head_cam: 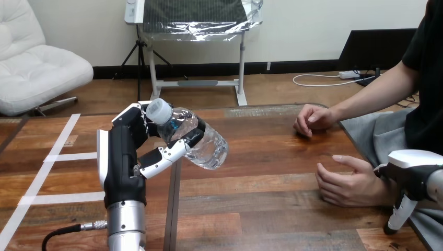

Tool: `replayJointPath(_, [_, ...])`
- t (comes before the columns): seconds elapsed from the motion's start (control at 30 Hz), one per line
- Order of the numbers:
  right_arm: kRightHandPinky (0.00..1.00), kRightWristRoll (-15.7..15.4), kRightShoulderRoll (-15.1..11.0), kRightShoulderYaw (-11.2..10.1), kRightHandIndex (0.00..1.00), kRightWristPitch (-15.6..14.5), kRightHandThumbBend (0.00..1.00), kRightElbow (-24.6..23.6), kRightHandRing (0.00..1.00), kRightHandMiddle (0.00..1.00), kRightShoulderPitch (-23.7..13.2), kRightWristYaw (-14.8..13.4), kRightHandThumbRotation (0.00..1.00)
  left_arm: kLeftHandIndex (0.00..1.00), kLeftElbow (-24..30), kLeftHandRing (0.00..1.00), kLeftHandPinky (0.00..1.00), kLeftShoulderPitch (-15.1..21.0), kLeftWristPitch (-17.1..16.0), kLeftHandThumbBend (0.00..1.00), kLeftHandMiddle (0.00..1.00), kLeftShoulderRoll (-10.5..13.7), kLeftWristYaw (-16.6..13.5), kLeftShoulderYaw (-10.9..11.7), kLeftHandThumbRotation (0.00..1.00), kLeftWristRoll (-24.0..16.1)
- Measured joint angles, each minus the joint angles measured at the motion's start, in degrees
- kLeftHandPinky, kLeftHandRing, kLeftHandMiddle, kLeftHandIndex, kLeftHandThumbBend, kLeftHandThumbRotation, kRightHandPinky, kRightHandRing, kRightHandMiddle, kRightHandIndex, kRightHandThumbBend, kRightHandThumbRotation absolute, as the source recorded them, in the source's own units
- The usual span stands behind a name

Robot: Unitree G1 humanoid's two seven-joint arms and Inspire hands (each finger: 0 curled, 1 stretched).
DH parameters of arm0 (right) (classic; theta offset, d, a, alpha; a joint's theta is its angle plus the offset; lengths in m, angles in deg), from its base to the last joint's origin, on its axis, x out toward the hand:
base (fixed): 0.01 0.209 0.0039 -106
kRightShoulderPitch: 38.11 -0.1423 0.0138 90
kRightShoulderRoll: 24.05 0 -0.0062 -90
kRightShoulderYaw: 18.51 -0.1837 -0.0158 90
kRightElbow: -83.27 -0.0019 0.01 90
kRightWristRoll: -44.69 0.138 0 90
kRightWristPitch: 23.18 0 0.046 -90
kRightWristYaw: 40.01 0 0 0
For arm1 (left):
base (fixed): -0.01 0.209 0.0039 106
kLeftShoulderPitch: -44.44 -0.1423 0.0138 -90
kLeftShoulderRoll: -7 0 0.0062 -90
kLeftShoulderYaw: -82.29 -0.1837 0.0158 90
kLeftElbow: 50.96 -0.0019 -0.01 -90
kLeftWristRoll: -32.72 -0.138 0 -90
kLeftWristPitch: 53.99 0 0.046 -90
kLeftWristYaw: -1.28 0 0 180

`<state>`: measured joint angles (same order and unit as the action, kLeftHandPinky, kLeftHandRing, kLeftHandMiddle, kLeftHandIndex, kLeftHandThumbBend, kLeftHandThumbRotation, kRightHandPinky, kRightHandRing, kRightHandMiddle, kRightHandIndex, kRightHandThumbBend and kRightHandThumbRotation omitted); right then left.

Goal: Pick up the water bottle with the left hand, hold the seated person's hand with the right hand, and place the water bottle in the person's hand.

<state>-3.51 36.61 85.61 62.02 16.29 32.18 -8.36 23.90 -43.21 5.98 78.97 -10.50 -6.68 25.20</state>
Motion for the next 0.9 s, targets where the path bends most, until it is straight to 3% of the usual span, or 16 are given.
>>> replayJointPath(0.9, [0.88, -0.6, 0.0, 5.1, 0.89, 0.4, 0.72, 9.2, 0.93, 0.92, -5.5, -5.3, 0.09, 0.49, 0.2, 0.42, 0.44, 0.0, 0.1, 0.64, 0.44, 0.0, 0.5, 0.0, 0.0, 0.3])
